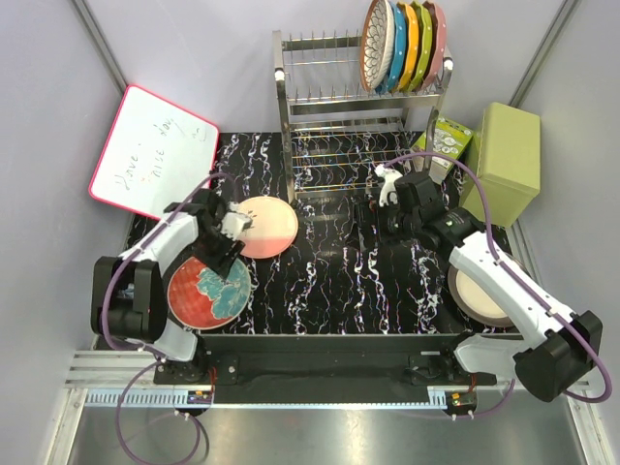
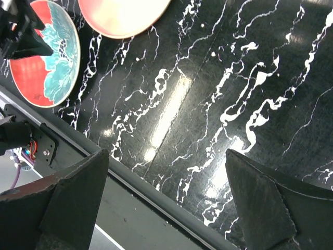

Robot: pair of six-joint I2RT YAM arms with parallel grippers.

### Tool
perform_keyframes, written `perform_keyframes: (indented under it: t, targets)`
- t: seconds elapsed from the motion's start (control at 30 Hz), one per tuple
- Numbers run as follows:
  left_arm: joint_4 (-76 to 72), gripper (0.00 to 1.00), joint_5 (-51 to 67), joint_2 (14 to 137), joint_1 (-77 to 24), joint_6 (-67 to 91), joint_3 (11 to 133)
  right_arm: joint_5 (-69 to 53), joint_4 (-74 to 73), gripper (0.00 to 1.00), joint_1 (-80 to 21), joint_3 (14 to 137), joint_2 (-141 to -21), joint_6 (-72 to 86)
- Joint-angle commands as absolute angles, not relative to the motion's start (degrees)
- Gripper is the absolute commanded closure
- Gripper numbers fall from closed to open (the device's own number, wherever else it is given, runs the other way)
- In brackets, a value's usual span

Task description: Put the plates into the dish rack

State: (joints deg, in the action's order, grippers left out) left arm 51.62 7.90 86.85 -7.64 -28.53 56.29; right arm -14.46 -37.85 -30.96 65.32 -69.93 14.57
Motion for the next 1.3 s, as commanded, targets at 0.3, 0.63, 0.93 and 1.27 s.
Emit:
perform_keyframes:
  t: [0.3, 0.63, 0.93, 1.27]
  targets:
    - [55.81, 0.21, 8.26, 77.08, 16.52, -26.72, 52.92, -16.44, -34.1, 0.0, -30.23, 64.95, -67.85, 13.1]
    - [53.26, 0.17, 9.85, 81.9, 25.93, -25.57, 51.42, -17.4, -33.57, 0.0, -30.23, 64.69, -68.47, 13.54]
    - [55.46, 0.19, 11.07, 90.78, 24.26, -29.35, 55.54, -19.68, -32.17, 0.0, -29.62, 61.79, -70.05, 16.25]
    - [55.46, 0.21, 12.57, 91.58, 9.52, -33.4, 56.07, -21.79, -30.32, 0.0, -28.39, 59.41, -72.42, 18.28]
